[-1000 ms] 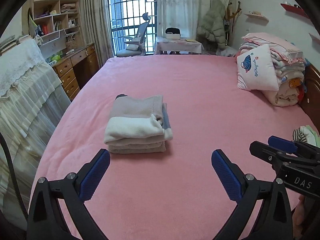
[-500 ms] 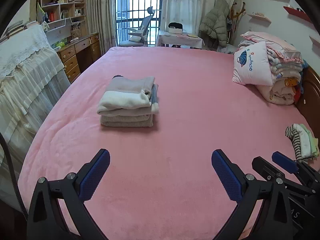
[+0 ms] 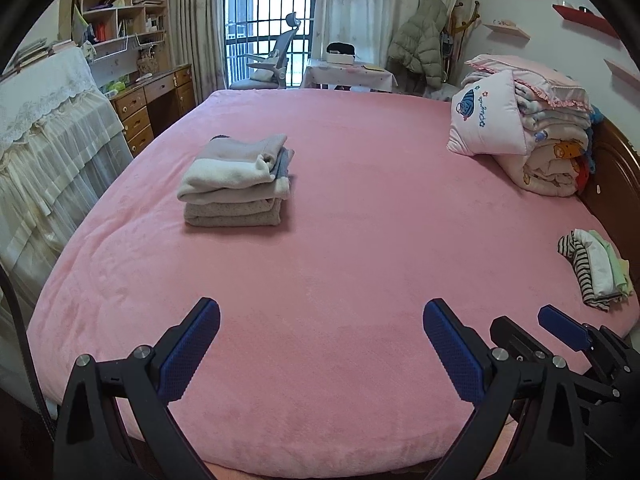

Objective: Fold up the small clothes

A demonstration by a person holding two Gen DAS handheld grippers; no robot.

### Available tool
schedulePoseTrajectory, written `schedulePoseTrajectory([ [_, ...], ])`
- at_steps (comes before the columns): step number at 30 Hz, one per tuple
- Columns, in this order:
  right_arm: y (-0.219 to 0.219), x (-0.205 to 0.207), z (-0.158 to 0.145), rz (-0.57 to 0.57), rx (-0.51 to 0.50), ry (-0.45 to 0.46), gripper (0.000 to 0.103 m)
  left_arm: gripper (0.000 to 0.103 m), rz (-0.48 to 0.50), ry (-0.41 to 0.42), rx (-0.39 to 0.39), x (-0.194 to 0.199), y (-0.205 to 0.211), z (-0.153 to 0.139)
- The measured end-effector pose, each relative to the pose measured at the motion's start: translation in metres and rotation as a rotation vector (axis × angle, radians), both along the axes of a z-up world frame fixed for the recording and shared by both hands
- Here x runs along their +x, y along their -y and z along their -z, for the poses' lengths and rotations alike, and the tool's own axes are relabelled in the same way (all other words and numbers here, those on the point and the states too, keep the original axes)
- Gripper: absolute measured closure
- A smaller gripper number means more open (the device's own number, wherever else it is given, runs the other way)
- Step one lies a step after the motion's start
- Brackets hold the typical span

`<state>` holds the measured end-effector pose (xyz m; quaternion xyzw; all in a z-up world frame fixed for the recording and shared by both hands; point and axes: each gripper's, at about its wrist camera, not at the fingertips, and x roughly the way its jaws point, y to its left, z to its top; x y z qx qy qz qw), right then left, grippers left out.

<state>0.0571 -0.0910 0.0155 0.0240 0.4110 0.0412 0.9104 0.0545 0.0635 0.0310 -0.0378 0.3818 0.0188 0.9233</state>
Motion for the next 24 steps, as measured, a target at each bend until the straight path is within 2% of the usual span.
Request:
schedulePoseTrajectory([
  [9,0.020,-0.013,0.004,-0.005,0.005,0.011,0.040,0.002,-0.017,0.022,0.017,-0.015,0.017,0.001],
  [24,0.031,-0.014,0.009,0.007,-0.013,0.025,0.040,0.002,-0.002,0.005,0.020,-0.008,0.018,0.004],
])
